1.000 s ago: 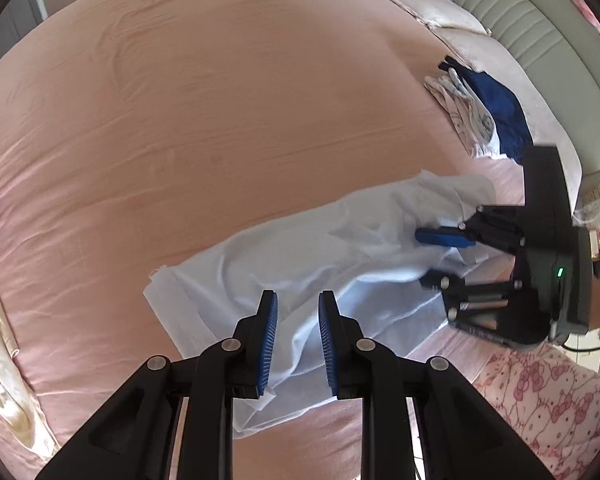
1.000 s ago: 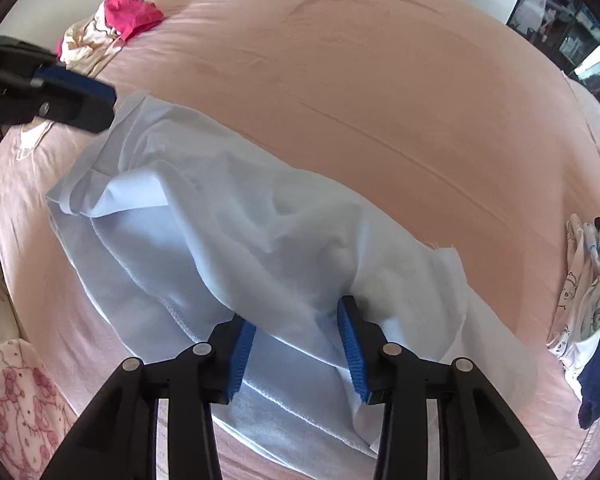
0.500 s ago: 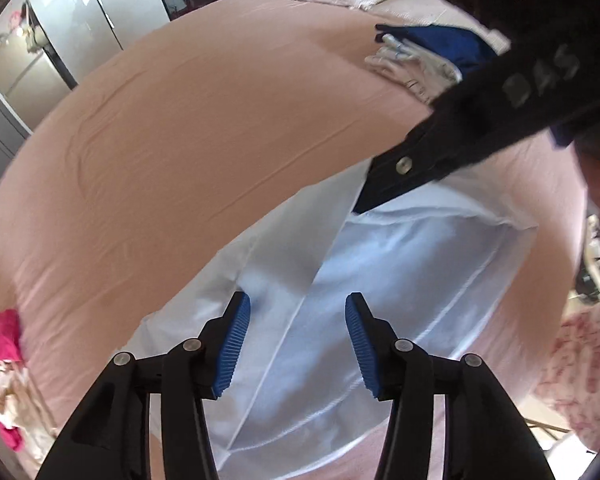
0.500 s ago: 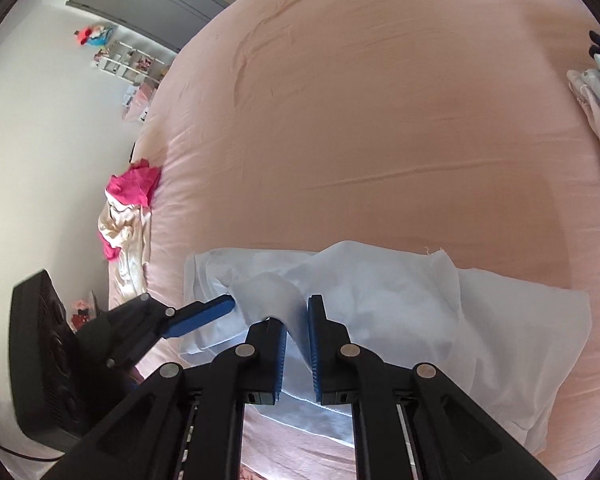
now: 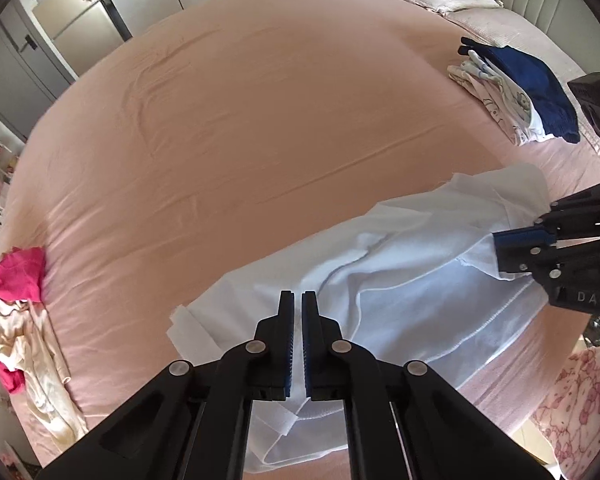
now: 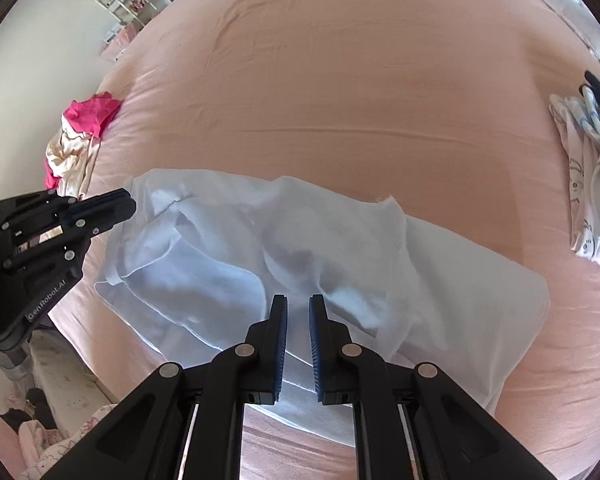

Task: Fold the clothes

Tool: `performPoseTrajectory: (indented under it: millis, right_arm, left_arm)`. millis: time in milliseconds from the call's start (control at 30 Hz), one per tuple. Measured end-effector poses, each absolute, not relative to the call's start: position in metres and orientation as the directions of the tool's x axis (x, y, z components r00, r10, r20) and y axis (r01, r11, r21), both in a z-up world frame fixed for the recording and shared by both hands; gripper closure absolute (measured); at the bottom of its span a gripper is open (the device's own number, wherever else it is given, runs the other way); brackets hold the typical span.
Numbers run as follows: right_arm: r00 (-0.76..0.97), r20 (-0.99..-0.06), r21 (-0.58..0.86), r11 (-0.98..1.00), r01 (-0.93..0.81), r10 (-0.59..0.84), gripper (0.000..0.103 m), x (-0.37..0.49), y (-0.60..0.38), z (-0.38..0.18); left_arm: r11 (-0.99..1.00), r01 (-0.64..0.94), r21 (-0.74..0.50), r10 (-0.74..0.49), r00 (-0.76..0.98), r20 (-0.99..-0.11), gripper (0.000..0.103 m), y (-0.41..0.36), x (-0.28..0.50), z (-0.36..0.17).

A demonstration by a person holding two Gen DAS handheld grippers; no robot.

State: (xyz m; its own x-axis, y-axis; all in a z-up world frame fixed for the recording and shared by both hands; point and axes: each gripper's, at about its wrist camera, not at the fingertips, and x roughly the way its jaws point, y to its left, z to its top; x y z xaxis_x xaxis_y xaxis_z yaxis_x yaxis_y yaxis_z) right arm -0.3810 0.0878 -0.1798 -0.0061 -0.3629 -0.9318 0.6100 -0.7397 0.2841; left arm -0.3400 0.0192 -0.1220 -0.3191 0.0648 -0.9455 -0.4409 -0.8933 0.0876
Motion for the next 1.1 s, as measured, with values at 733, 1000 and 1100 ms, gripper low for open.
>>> performPoseTrajectory:
  millis: [733,1000,1100]
  right_arm:
    - [-0.038,-0.924,0.285,-0.753,0.592,-0.38,0.102,-0.412,0.071,-0.178]
    - [0.011,-0.879,0.401,-0.724,0.561,-0.477,0.102,-0.423,0.08,-0.15]
    - [0.016,-0.867,0.418,-0.711,0.565,-0.498,0.102,-0.419,0.088,-0.145]
  left_arm:
    - [-0.821,-0.566,0.071,0.15,-0.334,-0.931,0.091,0.047,-0.314,-0.144]
    - [-0.733,-0.628,0.262,0.069,-0.451,-0.89,0.046,0.074,-0.306,-0.156]
    - [-0.702,-0.605,0.375,-0.039,-0.494,-0.869,0.089,0.076,-0.31,-0.168]
